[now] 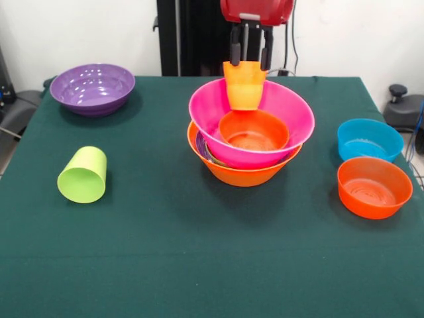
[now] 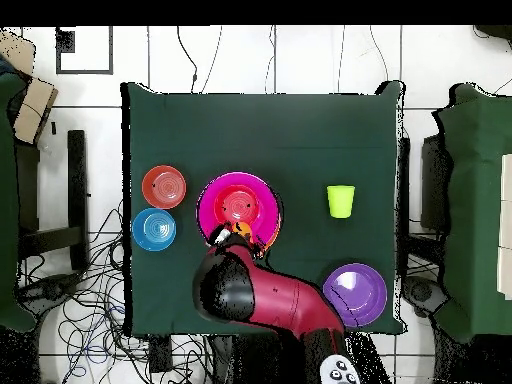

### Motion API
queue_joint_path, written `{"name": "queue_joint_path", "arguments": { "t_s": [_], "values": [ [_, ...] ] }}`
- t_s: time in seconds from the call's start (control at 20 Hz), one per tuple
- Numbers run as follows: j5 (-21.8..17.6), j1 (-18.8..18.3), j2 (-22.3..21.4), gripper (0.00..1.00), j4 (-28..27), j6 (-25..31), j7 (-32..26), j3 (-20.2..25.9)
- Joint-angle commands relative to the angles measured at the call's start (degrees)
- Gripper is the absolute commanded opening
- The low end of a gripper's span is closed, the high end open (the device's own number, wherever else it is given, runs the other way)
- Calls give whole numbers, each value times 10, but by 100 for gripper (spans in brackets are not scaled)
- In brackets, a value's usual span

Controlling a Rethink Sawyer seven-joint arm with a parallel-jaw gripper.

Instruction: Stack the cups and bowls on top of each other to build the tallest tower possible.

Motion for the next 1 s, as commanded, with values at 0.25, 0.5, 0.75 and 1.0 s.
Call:
{"name": "queue_joint_path", "arguments": {
  "t_s": [0.25, 0.5, 0.75, 1.0],
  "values": [
    [8, 14, -20, 100, 32, 58, 70, 20],
    [6, 12, -23, 100, 35, 60, 67, 20],
    [6, 14, -20, 100, 29, 65, 66, 16],
    [6, 18, -1, 100, 31, 40, 75, 15]
  ]
}}
